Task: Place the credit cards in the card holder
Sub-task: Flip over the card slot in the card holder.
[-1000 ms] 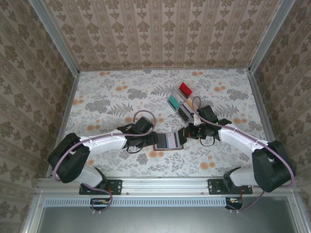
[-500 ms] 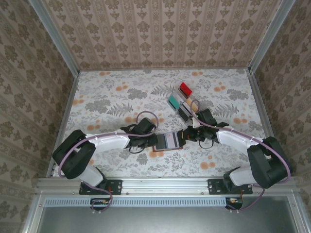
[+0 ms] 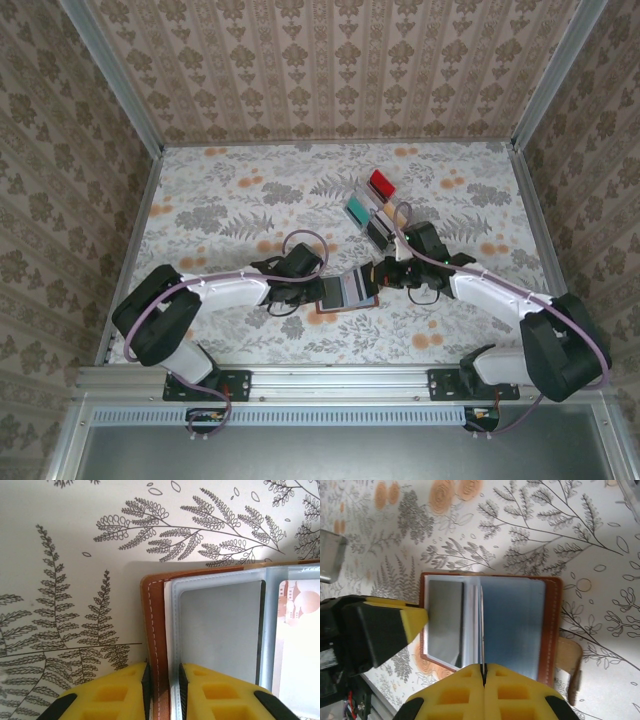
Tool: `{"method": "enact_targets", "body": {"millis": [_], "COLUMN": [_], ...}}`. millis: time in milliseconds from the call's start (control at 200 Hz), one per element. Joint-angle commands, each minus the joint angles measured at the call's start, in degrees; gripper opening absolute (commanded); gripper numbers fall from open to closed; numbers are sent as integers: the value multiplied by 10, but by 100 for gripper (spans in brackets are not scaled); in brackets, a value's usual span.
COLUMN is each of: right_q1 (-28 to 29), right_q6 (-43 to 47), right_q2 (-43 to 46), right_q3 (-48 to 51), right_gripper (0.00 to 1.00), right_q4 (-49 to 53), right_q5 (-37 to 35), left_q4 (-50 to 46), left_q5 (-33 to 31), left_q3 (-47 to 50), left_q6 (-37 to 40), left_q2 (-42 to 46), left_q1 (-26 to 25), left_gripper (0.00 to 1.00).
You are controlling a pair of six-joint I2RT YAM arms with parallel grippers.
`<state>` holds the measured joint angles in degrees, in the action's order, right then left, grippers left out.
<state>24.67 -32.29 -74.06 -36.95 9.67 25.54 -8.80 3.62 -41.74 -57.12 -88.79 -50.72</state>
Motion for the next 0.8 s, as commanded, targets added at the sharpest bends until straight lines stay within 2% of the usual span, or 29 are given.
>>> {"method": "enact_targets", "body": {"millis": [0, 90, 595, 790], "right_q1": [5, 10, 41, 40], "right_q6": [-4, -5, -21, -15], "right_q2": [16, 4, -34, -30], "right_q3": [-27, -37, -49, -56], "right_gripper": [5, 5, 4, 3], "right_q4": [19, 18, 5, 46], "right_q5": [10, 27, 18, -48], "left_q4": [4, 6, 11, 7], "left_q5": [0, 2, -3, -7], "left_q3": [-18, -19, -24, -24], "left_q6": [8, 9, 11, 10], "left_q2": [-7, -8, -7, -4], "left_q1": [-4, -6, -9, -10], "left_gripper": [23, 23, 22, 22]}}
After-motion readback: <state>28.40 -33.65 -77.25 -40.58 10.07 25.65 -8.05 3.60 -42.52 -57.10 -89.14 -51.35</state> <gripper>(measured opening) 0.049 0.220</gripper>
